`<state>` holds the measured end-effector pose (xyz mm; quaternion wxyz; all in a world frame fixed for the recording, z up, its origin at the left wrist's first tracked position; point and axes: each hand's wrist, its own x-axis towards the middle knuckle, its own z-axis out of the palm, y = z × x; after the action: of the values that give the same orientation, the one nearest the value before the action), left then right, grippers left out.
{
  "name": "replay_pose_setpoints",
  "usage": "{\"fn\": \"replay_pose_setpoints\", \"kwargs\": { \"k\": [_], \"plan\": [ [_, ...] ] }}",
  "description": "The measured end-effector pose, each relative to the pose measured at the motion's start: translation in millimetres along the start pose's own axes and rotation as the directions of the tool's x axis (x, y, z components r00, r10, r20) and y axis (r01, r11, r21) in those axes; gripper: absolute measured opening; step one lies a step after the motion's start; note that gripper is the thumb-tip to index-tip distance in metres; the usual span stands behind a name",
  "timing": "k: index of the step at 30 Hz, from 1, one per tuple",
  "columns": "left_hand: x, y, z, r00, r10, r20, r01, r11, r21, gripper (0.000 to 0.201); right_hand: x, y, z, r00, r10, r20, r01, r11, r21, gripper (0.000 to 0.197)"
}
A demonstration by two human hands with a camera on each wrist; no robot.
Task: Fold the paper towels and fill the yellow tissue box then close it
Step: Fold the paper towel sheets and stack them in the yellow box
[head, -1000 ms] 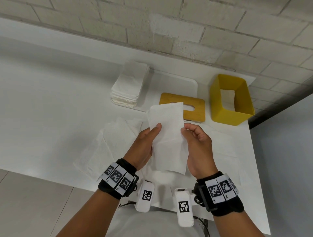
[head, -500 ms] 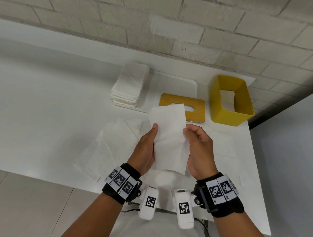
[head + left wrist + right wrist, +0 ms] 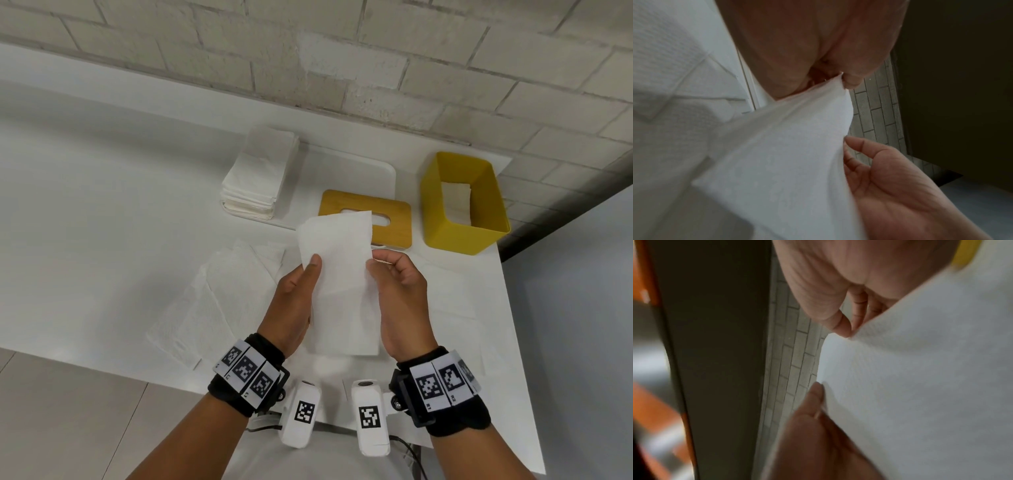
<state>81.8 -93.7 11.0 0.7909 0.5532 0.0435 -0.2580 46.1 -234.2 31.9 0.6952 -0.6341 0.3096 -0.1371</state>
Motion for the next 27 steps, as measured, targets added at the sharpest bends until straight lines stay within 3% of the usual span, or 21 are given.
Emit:
{"fn": "replay_pose_setpoints", "kwargs": {
  "k": [4,7,10,13,17,21,24,27],
  "plan": [
    [-1.2,-0.9,-2.3,0.999,0.048,-0.010,-0.047,0.997,0.068,0.031,3.2,1.4,-5.0,0.986,-0.142,0.082,0.159,0.952,-0.261,0.022],
    [-4.2,-1.2,-2.5,0.997,0.076,0.029,-0.079,0.989,0.129,0.032,5.3,-4.1,-3.9,0.982,-0.106,0.159,0.139,0.968,-0.209,0.013],
    [-7.7,4.5,-1.1,0.990,0.135,0.037,-0.140,0.961,0.238,0.024,6.0,-9.8,-6.2,0.965,-0.192,0.176,0.229,0.948,-0.221,0.015],
    [-5.1,15.2,0.5,0.981,0.192,-0.013,-0.183,0.954,0.239,0.017,4.6,-12.7,-8.8,0.942,-0.215,0.258,0.276,0.934,-0.228,0.017],
    [3.8,25.7,4.5,0.963,0.256,-0.080,-0.214,0.915,0.343,0.027,2.1,-10.8,-6.5,0.916,-0.214,0.339,0.315,0.908,-0.277,0.021],
    [8.0,25.6,5.8,0.928,0.359,-0.098,-0.281,0.848,0.449,0.022,-1.7,-8.6,-1.4,0.914,-0.258,0.314,0.346,0.898,-0.271,0.016],
    [6.1,25.1,5.5,0.926,0.363,-0.106,-0.287,0.858,0.426,0.019,-3.3,-10.3,-1.4,0.916,-0.298,0.270,0.364,0.898,-0.245,0.021],
    [5.8,27.0,6.8,0.922,0.365,-0.132,-0.290,0.873,0.391,0.018,-0.4,-11.8,-2.9,0.920,-0.329,0.211,0.374,0.899,-0.227,0.010]
  ]
}}
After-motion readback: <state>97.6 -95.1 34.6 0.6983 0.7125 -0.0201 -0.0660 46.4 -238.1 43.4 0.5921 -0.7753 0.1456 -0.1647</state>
